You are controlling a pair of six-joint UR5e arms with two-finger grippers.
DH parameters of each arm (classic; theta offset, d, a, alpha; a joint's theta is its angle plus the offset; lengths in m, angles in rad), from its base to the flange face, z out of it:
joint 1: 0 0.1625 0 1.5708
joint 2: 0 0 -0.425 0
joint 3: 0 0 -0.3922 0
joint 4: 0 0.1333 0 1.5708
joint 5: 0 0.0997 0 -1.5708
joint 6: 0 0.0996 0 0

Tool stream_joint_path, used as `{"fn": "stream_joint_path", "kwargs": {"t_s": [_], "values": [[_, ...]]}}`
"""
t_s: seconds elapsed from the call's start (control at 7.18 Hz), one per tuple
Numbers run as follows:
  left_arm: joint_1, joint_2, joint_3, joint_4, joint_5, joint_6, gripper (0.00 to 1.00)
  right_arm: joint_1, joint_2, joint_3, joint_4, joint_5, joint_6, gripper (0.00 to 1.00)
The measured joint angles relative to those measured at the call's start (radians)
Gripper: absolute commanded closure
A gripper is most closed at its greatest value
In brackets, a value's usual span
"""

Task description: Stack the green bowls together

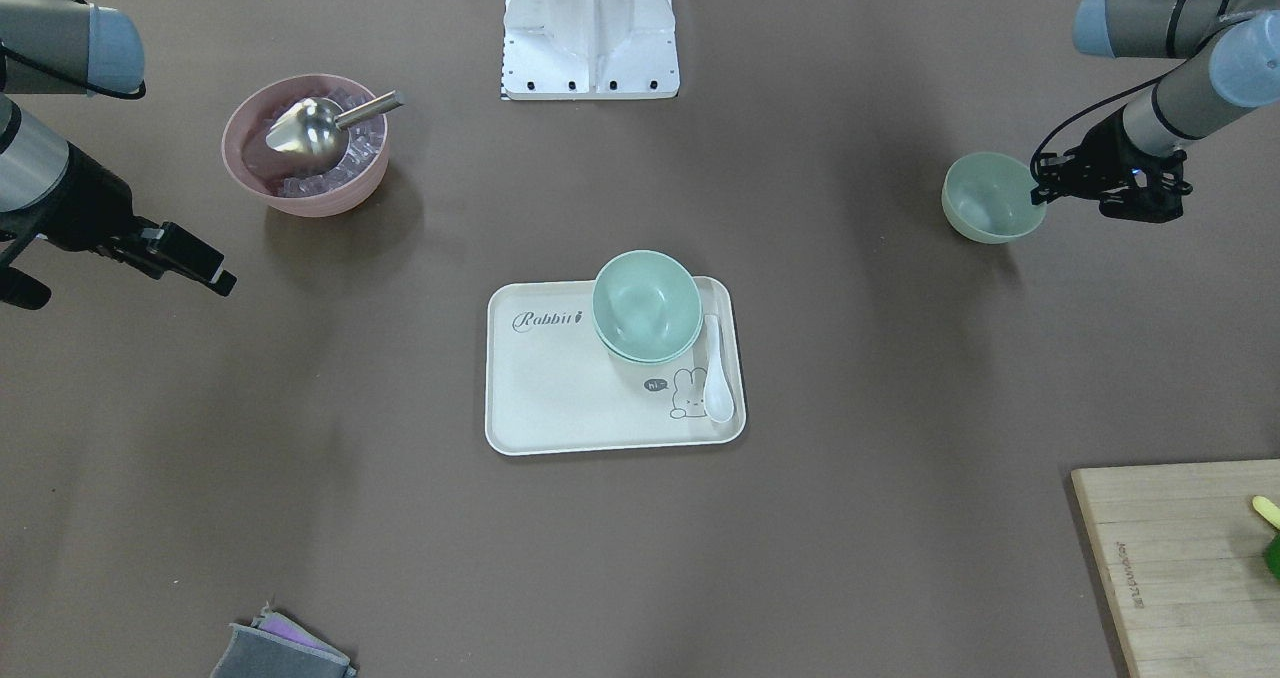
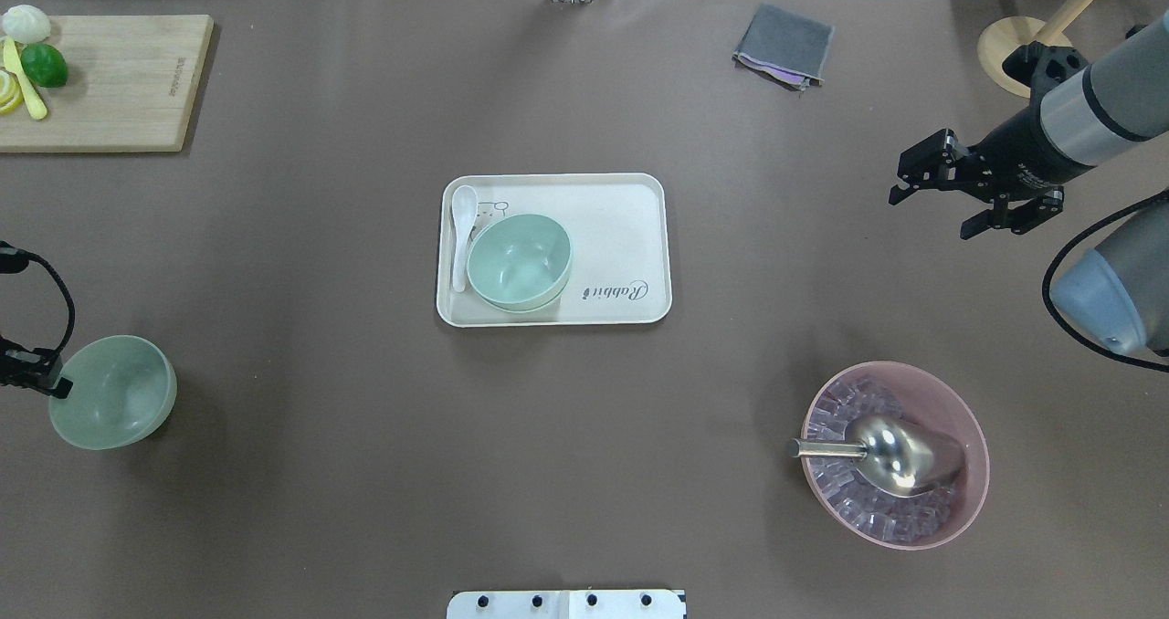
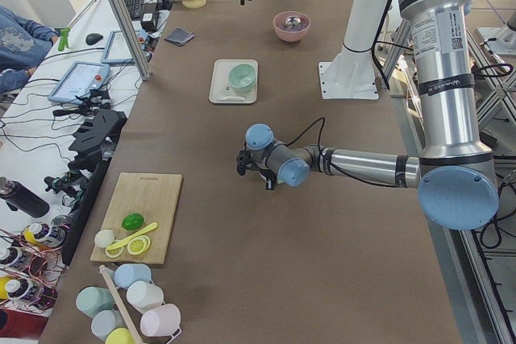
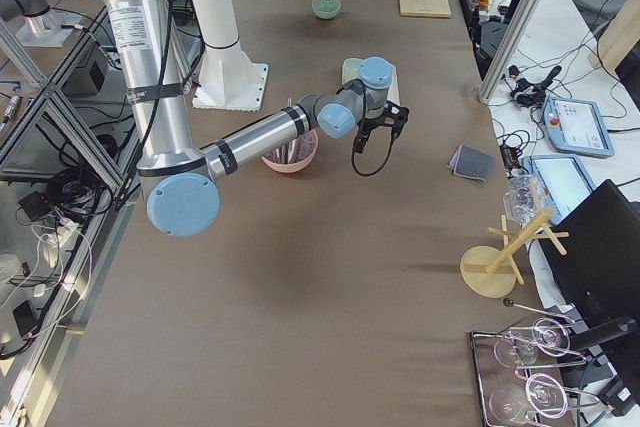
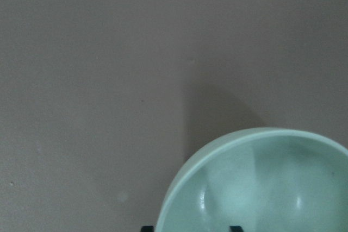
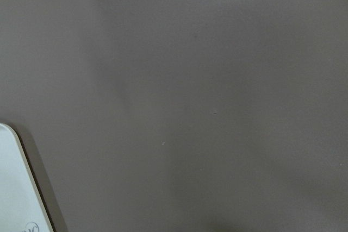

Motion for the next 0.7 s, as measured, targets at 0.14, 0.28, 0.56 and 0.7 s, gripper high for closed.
{"fn": "stream_joint_path", "kwargs": {"t_s": [0.14, 0.28, 0.56, 0.7], "values": [[0.000, -0.014, -0.051, 0.003, -0.007, -0.071, 1.00, 0.009, -0.011, -0.003, -0.002, 0.000, -0.035, 0.00], [0.008, -0.056, -0.096, 0.005, -0.019, -0.176, 1.00, 0.032, -0.038, -0.005, -0.004, 0.001, -0.099, 0.00], [0.077, -0.266, -0.113, 0.020, -0.040, -0.470, 1.00, 0.092, -0.102, -0.016, -0.006, 0.007, -0.252, 0.00], [0.130, -0.425, -0.073, 0.055, -0.029, -0.616, 1.00, 0.122, -0.131, -0.035, -0.006, 0.011, -0.331, 0.00]]}}
